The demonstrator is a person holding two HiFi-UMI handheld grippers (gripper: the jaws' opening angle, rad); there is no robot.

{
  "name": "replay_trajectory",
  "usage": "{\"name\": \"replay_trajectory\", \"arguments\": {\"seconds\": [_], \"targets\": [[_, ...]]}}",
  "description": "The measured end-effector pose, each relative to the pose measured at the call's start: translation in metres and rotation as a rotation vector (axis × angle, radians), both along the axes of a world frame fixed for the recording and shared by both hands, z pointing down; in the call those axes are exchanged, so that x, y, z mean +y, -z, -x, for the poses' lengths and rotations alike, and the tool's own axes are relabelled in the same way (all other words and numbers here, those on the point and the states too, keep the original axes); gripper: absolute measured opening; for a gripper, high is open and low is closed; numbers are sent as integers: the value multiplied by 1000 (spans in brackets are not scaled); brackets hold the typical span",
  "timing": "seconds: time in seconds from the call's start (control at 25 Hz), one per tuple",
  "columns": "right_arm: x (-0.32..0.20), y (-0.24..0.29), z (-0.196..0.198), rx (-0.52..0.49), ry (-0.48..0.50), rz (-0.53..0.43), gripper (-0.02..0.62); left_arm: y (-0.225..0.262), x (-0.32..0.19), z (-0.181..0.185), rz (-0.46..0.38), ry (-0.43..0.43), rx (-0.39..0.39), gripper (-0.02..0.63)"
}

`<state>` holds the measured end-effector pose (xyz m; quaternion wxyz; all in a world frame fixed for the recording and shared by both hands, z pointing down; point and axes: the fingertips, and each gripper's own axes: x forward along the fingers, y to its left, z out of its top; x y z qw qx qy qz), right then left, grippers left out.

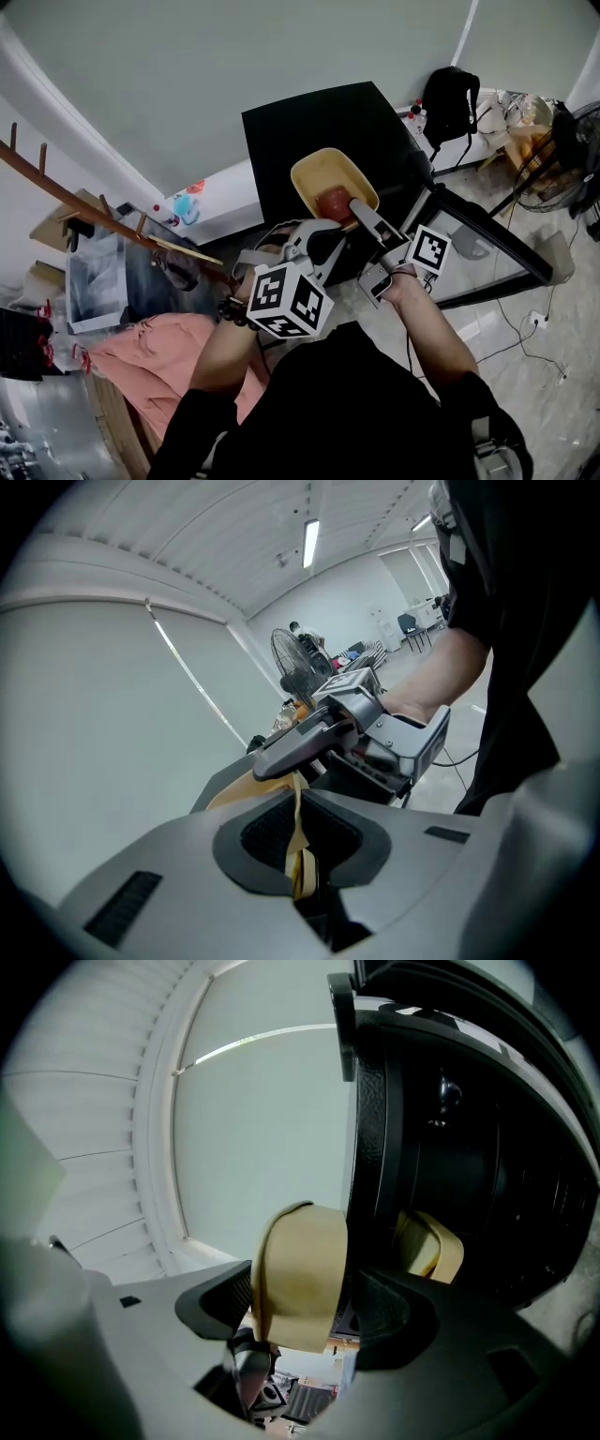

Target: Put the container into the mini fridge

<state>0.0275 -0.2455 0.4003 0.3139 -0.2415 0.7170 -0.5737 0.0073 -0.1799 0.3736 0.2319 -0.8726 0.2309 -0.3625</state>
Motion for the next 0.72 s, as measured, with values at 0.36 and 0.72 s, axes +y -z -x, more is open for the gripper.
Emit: {"name": "replay_trajectory", "arguments": {"seconds": [0.36,0.72], "targets": [[7,1,7,-70,32,16,224,-2,14,7,44,3,76,37],[35,-2,-9,-103,12,-23,219,2,39,0,103,-42,316,75]]}}
